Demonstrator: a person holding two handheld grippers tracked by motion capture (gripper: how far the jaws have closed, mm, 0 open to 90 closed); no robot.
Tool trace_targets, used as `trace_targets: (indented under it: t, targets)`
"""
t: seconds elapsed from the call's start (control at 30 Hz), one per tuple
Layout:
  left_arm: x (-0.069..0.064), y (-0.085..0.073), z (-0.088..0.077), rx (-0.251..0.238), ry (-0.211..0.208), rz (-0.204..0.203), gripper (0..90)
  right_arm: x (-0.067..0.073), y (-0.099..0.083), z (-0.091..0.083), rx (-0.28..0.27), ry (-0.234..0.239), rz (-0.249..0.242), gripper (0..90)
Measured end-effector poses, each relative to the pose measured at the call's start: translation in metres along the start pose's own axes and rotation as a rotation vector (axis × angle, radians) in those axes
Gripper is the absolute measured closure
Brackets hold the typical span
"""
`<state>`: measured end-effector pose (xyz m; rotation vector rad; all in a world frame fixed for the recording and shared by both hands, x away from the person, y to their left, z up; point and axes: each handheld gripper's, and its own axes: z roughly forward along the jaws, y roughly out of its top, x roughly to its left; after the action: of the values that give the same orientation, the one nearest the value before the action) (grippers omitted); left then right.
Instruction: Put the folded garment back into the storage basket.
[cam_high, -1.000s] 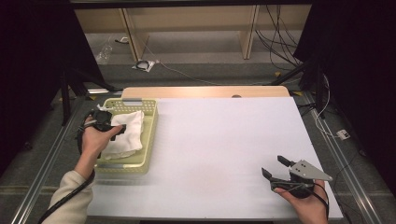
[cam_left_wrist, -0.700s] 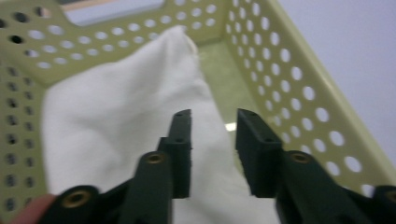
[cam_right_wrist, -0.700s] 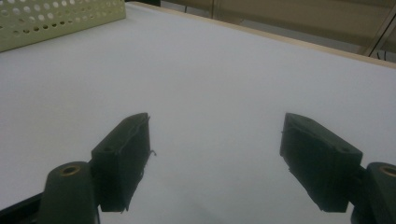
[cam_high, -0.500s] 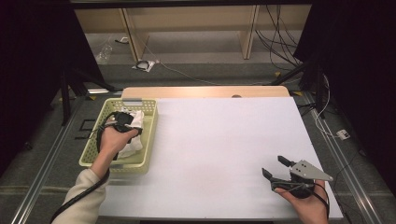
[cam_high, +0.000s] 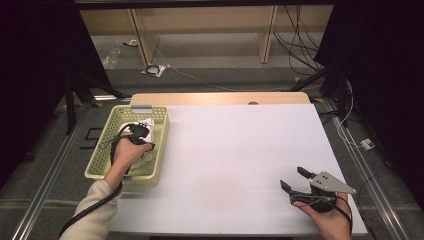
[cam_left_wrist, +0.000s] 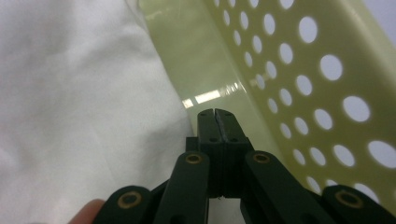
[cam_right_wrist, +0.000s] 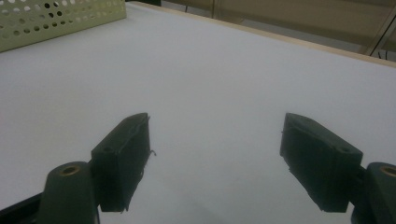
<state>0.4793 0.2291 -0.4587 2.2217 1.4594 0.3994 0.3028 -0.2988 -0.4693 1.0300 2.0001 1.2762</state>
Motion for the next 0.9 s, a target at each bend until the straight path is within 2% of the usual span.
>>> trace_targets:
  t: [0.53, 0.9]
  targets:
    - [0.001, -0.003, 0.008, 0.068, 0.035, 0.014, 89.4, 0.0, 0.0, -0.001, -0.006, -0.002, 0.001, 25.2]
    - [0.013, -0.007, 0.005, 0.118, 0.058, 0.034, 89.5, -0.001, 0.0, -0.001, -0.007, -0.002, 0.006, 25.2]
